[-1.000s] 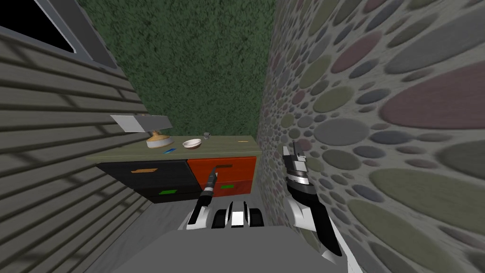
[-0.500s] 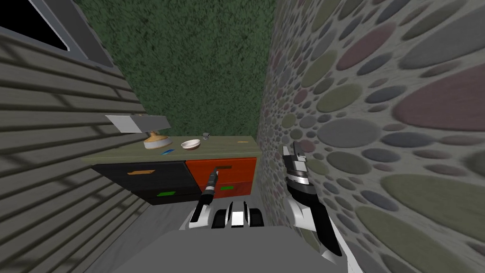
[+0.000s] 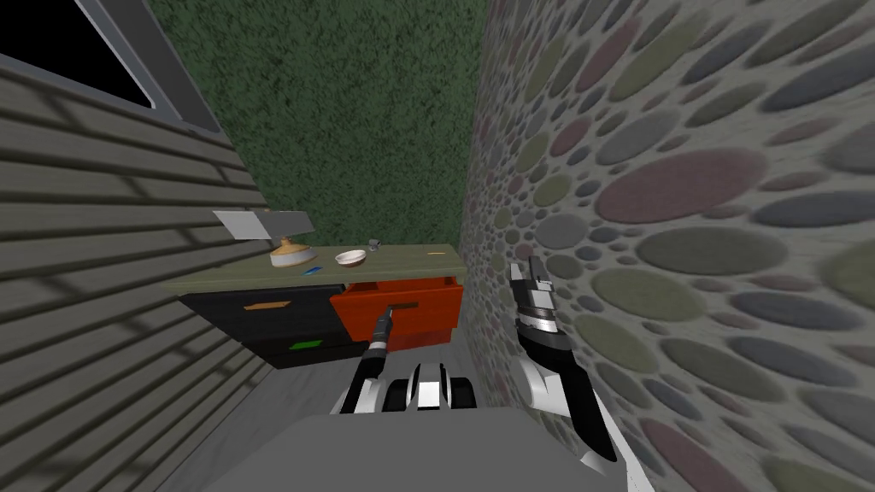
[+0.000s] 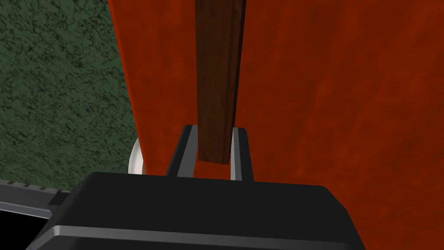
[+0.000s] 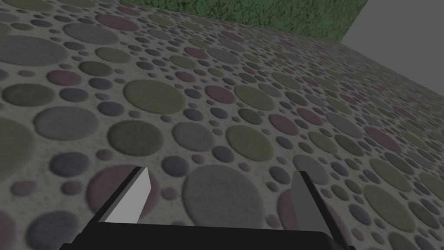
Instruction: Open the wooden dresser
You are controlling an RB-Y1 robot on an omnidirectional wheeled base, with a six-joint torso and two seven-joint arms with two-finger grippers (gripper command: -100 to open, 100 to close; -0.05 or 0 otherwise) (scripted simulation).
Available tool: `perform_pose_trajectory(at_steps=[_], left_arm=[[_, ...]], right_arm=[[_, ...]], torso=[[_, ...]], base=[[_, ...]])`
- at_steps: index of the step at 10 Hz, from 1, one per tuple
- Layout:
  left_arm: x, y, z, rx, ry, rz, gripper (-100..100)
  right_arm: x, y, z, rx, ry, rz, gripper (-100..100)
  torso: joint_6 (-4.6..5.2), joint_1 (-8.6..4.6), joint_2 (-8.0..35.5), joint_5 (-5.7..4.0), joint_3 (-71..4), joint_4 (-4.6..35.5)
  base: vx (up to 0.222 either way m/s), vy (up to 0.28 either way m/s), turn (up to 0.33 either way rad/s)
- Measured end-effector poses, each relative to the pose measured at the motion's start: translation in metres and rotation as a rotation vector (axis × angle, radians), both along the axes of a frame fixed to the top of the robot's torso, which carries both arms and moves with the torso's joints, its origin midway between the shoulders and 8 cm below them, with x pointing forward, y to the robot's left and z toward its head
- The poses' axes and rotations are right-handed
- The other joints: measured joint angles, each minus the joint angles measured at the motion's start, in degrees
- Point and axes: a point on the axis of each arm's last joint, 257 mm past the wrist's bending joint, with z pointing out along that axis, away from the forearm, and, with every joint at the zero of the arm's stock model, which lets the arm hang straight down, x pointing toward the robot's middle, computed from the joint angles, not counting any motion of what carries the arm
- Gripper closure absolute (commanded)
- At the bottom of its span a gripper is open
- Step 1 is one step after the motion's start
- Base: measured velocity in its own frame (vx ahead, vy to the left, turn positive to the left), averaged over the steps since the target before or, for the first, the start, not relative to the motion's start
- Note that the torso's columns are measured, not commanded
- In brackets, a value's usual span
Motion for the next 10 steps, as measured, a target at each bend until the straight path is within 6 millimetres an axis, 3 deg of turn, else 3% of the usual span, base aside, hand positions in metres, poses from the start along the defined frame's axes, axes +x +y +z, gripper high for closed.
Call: perform_pose_trajectory(at_steps=[5, 6, 10], left_arm=[[-0.003, -0.003, 0.0, 0.002, 0.001, -0.005, 100], [-0.004, -0.003, -0.001, 0.001, 0.006, -0.005, -100], [0.008, -0.005, 0.016, 0.002, 0.007, -0.012, -100]], right_arm=[[0.0, 0.0, 0.0, 0.0, 0.0, 0.0, 0], [0.0, 0.0, 0.0, 0.0, 0.0, 0.0, 0], [0.0, 0.0, 0.0, 0.0, 0.0, 0.0, 0]], torso=[[-0.08, 0.14, 0.18, 0.07, 0.14, -0.06], [-0.09, 0.15, -0.18, -0.05, -0.1, 0.09], [-0.1, -0.03, 0.47, -0.18, 0.26, 0.41]], base=[[-0.165, -0.016, 0.016], [-0.051, -0.007, 0.026], [-0.016, -0.005, 0.023]])
